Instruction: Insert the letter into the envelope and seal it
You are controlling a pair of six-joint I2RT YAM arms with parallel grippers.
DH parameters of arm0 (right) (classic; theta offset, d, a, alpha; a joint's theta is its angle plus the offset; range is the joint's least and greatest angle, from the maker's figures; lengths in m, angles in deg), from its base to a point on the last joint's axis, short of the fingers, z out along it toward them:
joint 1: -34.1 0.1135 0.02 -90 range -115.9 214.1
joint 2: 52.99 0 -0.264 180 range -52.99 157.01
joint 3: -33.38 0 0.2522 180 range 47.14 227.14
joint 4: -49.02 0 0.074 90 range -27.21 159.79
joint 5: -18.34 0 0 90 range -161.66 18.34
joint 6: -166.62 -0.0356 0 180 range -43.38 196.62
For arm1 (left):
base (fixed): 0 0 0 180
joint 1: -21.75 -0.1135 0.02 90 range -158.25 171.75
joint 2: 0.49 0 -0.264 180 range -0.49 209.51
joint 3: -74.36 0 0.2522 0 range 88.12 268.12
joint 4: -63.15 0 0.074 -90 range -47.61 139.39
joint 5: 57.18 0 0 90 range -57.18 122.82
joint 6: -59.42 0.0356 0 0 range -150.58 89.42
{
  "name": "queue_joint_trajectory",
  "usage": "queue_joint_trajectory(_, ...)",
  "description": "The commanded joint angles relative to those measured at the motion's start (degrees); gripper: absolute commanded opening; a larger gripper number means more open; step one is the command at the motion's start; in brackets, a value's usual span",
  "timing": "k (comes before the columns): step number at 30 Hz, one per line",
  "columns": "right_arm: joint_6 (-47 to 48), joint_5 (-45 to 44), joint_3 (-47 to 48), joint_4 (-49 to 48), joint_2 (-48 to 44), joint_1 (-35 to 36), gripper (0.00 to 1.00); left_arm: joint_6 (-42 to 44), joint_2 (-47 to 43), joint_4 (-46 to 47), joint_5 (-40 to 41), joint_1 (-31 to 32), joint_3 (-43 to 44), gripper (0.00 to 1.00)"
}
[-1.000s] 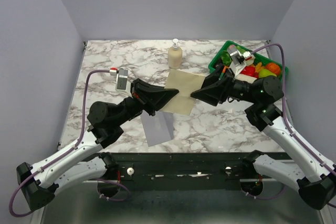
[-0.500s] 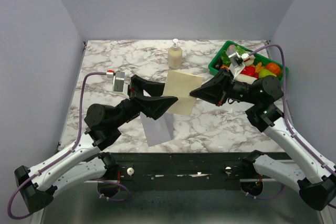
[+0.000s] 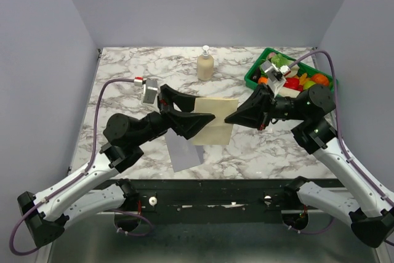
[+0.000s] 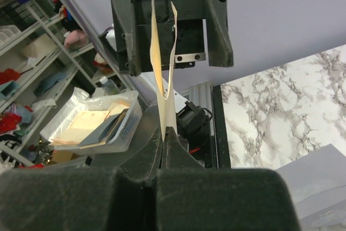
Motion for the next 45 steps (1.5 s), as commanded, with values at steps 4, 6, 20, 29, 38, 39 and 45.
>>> queue_joint_trajectory(4, 0.58, 3.91, 2.33, 1.81, 0.87, 0.36, 0.01, -1.67, 4.31, 0.95, -7.96, -0.43, 3.22, 0.71)
queue_joint_trajectory(6, 0.58, 3.83, 2.33, 1.80, 0.86, 0.36, 0.01, -2.38, 5.63, 1.03, -8.93, -0.43, 3.40, 0.59)
queue_joint_trajectory(20, 2.86, -3.63, 1.37, 3.12, -2.47, 0.36, 0.44, -3.52, 6.25, 0.42, -11.84, -0.43, 2.70, 0.02)
queue_joint_trajectory(29, 2.60, -7.77, 1.19, 3.12, -3.53, 0.36, 0.01, -4.05, 5.29, 0.42, -12.10, -0.43, 2.08, 0.02)
queue_joint_trajectory(38, 1.72, -10.85, 2.33, 1.98, -2.83, 0.45, 0.01, -5.54, 5.37, 2.18, -13.33, -0.43, 0.76, 0.02)
queue_joint_trajectory(39, 1.72, -11.72, 2.77, 1.98, -2.83, 0.36, 0.12, -5.63, 5.29, 2.18, -13.50, -0.43, 0.76, 0.02)
queue_joint_trajectory(45, 1.98, -12.88, 3.65, 2.68, -1.69, 0.36, 0.03, -5.54, 5.02, 2.00, -13.94, -0.43, 0.50, 0.02)
